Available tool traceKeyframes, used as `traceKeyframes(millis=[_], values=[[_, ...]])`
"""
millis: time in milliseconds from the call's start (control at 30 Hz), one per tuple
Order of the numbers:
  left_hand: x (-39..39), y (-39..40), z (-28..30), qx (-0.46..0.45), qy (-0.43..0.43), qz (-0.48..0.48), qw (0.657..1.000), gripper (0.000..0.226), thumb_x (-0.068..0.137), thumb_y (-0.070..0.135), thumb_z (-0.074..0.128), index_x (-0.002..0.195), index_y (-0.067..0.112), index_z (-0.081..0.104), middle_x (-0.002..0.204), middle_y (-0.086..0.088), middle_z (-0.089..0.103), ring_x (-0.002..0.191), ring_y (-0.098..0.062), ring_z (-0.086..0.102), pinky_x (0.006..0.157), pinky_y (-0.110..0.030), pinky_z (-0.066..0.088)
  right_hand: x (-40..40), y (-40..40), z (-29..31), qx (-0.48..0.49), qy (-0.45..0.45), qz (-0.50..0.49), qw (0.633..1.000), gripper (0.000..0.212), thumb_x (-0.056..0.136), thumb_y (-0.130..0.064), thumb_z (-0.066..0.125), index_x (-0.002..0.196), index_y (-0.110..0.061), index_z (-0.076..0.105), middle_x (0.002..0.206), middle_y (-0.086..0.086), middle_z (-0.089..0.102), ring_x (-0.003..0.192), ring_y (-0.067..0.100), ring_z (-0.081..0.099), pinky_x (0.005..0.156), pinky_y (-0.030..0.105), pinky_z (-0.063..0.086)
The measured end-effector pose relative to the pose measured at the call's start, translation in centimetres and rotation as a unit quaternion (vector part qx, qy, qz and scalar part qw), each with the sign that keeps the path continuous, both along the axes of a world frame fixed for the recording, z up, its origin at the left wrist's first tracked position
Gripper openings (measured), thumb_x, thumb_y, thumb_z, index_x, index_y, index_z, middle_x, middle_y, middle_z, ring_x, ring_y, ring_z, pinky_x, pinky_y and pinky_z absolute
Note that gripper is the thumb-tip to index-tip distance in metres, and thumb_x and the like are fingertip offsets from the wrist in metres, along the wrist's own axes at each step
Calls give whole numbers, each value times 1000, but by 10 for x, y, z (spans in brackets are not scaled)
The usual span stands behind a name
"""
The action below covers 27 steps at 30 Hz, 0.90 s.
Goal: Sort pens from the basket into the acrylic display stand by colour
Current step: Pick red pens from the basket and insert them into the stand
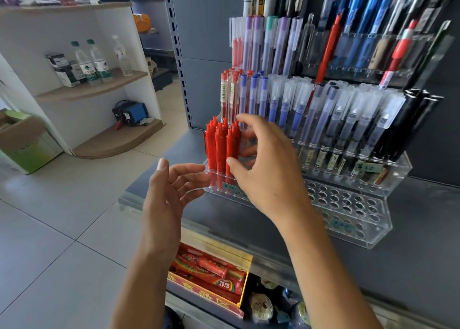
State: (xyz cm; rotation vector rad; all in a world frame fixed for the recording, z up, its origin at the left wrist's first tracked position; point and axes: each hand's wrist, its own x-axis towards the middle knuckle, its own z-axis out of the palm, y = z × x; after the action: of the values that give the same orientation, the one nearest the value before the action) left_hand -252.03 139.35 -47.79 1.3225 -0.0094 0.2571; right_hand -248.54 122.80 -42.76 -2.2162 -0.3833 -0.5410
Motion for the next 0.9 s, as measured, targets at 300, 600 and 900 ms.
traceKeyframes(millis=[300,600,900], values=[[-31,6,5,133,-48,-3,990,52,96,52,40,98,13,74,95,-10,75,90,-24,68,81,-33,52,-41,-10,0,-10,-7,2,1000,42,92,-30,71,131,-22,60,110,-5,61,95,10,61,85,37,58],[-121,5,-16,169,-25,-65,983,50,93,54,42,104,16,72,108,-9,74,96,-21,67,86,-36,50,-135,-31,-20,-73,31,59,995,27,91,-30,70,117,-23,67,91,-10,61,84,7,60,76,33,56],[-181,-27,-86,189,174,-256,932,56,99,51,33,127,15,65,130,-4,69,121,-20,65,101,-35,49,-258,-75,-116,0,200,-10,980,18,91,-19,73,109,-18,72,96,-5,68,86,1,63,72,7,46]])
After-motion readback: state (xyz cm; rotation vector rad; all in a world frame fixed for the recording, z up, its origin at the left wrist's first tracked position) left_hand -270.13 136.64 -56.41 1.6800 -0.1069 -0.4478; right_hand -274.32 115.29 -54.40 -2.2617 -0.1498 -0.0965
